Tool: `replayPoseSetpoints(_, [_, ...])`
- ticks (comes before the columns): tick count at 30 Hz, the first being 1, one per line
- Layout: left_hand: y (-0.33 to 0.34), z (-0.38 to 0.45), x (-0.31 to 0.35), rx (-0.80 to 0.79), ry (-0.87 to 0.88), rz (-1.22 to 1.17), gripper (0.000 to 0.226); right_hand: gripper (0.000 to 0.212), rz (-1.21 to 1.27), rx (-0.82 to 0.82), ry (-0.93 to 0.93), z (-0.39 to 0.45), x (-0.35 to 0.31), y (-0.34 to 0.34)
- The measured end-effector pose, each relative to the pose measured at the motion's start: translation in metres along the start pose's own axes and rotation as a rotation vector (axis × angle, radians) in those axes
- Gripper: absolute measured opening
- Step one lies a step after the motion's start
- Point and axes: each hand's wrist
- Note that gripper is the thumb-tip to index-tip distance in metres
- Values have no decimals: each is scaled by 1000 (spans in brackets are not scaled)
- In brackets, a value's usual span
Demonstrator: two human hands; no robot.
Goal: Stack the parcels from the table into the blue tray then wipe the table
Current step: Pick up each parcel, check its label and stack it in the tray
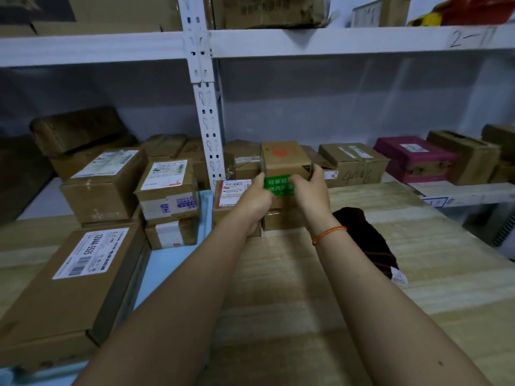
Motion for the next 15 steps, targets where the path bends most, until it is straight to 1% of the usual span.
replayPoseSetpoints(3, [16,-45,22,-4,42,-14,77,72,111,84,15,-11,-1,-5])
replayPoseSetpoints(6, [31,-82,35,-9,153,-27,61,69,277,172,51,-24,-4,-13])
replayPoseSetpoints(8, [34,-96,34,-16,238,-49,59,65,408,214,76,-35,-4,-18])
replayPoseSetpoints(9, [35,-103,33,-11,275,-40,60,68,467,228,89,-41,-3,-21])
replayPoseSetpoints(11, [35,-116,29,21,350,25,60,86,514,239,125,-55,0,-25])
replayPoseSetpoints(15, [37,-143,13,15,484,136,57,122,497,165,187,-82,14,-31])
Point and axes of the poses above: each hand's wrist, its own z-axis towards the middle knuckle, its own y-axis out of the palm, x = y × z, and after that the axes turned 15 degrees about -z, right-handed
